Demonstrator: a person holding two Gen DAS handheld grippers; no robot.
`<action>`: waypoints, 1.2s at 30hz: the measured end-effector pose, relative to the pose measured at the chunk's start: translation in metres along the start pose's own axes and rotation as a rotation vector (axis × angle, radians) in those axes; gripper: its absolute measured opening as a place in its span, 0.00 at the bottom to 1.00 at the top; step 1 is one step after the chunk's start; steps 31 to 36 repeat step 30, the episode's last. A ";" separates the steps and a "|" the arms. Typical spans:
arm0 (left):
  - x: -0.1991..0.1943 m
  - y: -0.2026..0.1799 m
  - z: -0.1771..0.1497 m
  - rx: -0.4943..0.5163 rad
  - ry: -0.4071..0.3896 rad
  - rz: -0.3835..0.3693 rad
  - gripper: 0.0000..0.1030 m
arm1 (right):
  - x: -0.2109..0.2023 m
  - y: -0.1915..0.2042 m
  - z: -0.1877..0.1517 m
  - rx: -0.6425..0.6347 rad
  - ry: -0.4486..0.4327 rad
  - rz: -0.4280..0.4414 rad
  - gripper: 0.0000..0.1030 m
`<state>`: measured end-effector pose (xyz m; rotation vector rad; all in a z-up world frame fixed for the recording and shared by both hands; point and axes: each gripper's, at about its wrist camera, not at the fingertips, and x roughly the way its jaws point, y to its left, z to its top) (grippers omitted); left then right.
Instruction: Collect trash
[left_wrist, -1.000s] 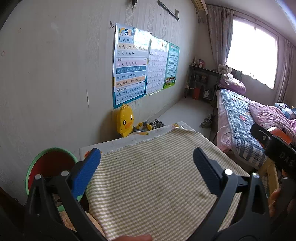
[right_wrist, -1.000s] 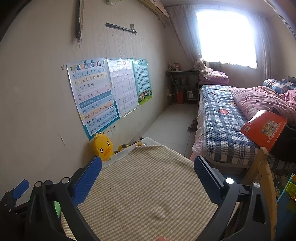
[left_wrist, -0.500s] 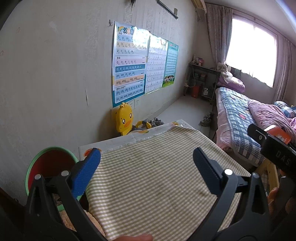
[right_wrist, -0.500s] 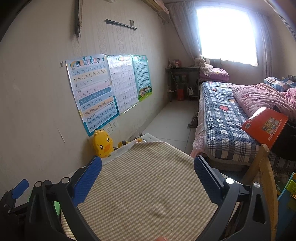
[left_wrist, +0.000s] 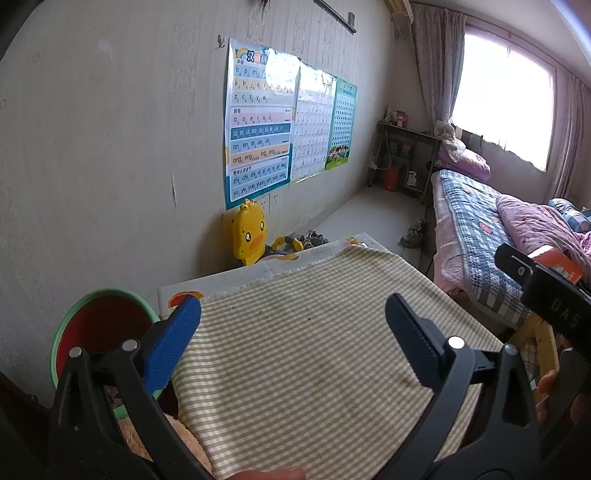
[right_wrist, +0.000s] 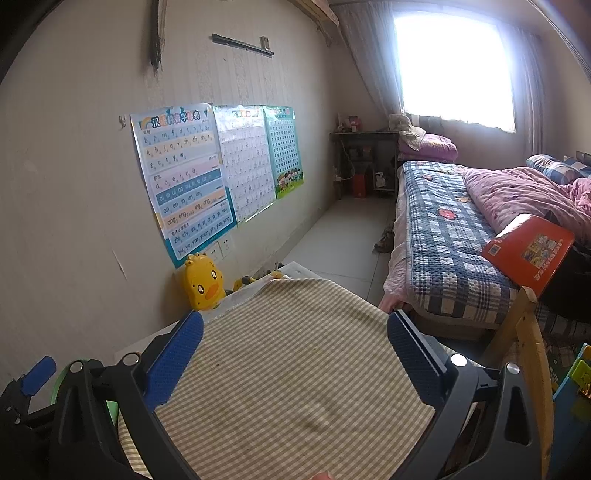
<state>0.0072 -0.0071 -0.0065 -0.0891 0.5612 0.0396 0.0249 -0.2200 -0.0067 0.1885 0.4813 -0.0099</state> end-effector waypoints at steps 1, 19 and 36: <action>0.000 0.000 0.000 0.000 0.001 0.000 0.95 | 0.000 0.000 0.000 -0.001 0.001 0.000 0.93; 0.007 0.004 -0.007 -0.009 0.026 -0.005 0.95 | 0.012 0.002 -0.005 -0.002 0.040 0.000 0.93; 0.026 0.019 -0.018 -0.003 0.052 0.038 0.95 | 0.161 -0.054 -0.068 0.122 0.357 -0.206 0.93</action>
